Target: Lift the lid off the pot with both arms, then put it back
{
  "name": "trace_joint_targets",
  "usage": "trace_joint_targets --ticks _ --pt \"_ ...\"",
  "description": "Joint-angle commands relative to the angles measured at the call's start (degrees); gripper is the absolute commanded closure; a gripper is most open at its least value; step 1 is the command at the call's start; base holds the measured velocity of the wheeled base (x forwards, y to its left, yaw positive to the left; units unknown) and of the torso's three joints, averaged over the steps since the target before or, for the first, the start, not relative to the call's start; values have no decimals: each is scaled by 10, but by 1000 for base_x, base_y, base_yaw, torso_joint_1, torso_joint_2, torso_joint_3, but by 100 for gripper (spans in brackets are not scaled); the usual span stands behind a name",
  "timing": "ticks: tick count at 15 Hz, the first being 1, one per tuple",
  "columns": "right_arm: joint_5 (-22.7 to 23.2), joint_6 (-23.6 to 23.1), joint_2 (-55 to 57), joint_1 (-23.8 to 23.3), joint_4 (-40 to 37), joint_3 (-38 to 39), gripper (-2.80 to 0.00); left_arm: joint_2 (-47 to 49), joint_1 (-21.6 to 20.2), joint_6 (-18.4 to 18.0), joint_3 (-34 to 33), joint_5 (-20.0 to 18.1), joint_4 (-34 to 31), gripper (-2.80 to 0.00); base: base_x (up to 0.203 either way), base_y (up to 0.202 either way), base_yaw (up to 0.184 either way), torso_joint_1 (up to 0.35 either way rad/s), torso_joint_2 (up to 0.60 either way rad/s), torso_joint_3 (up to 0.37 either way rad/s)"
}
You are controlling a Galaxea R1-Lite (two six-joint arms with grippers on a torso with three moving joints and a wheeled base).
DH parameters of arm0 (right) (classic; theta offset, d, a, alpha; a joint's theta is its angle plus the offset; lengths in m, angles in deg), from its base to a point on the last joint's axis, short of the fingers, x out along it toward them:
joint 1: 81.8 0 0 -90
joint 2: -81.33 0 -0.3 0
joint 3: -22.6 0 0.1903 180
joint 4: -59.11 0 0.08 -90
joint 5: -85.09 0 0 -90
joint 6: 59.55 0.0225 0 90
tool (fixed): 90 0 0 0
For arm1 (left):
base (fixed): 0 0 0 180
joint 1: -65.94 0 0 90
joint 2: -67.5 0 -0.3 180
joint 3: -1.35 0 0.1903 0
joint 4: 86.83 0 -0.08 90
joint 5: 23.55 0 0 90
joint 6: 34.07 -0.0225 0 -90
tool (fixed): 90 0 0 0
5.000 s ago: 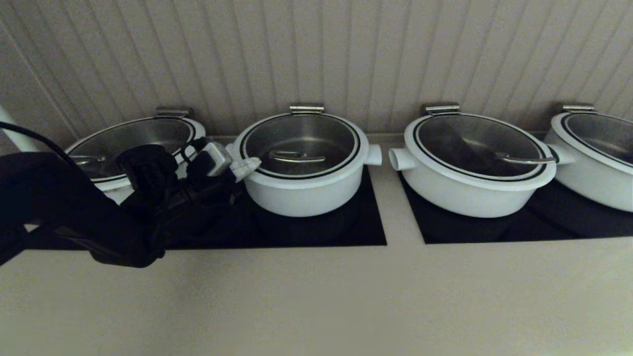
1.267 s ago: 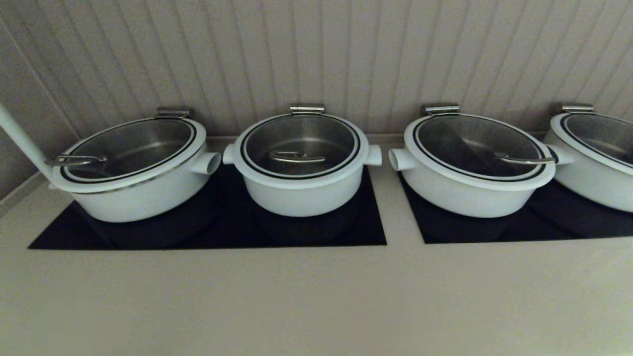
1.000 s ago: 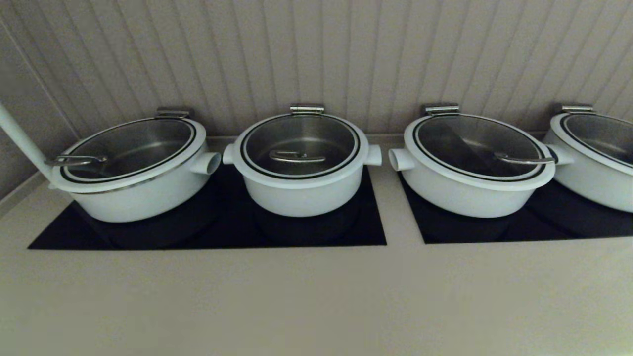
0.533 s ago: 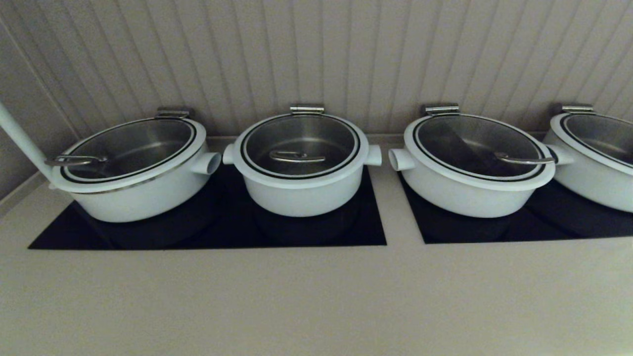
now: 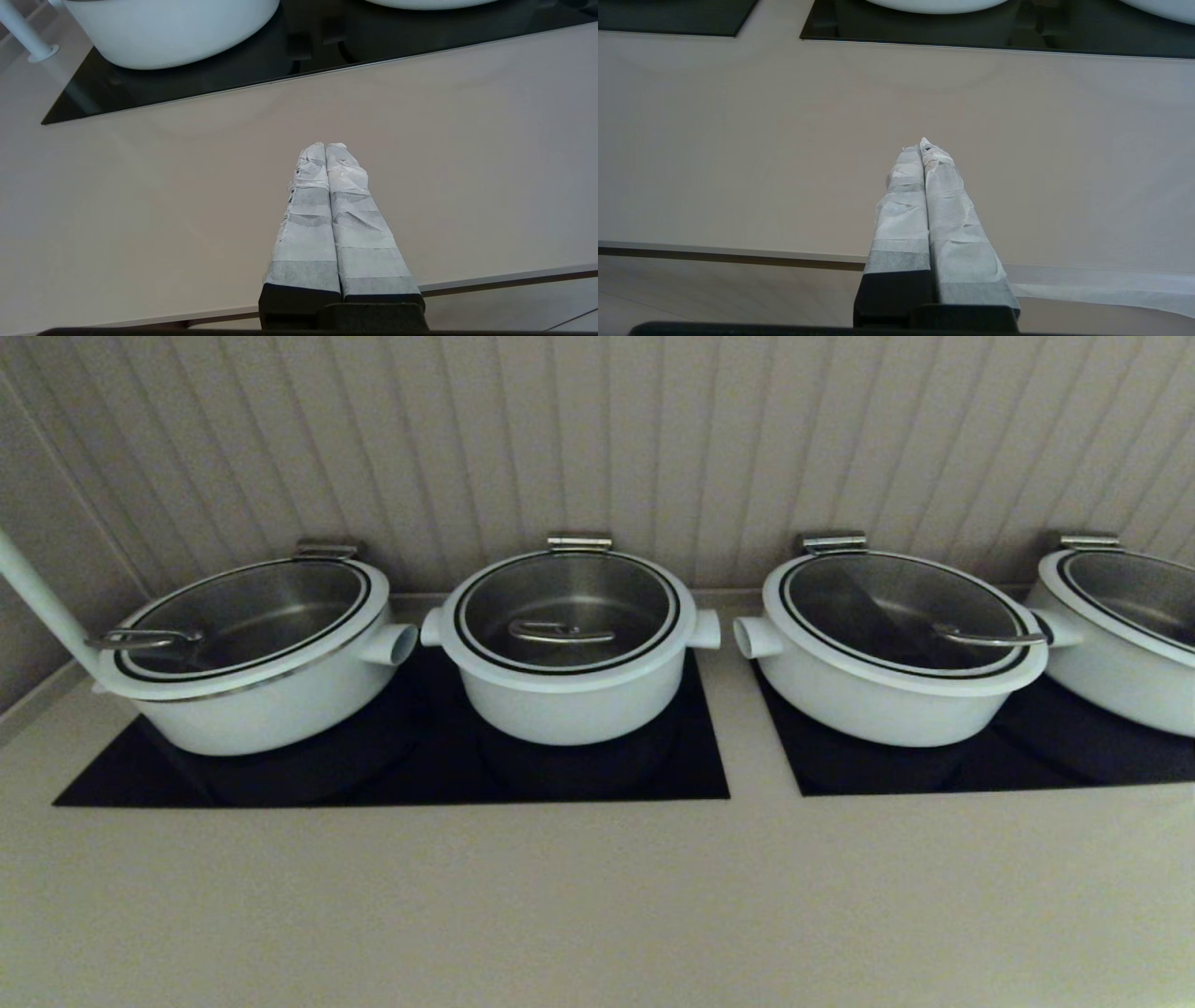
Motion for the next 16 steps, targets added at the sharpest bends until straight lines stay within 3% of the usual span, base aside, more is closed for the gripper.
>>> trace_joint_targets --ticks 1,5,16 --pt "0 0 0 0 -1 0 0 0 0 3 0 1 0 0 0 0 0 0 0 0" --pt "0 0 0 0 0 0 0 0 0 27 -1 1 0 0 0 0 0 0 0 0" --pt "-1 1 1 -1 -14 -4 0 0 0 37 -1 2 0 0 0 0 0 0 0 0"
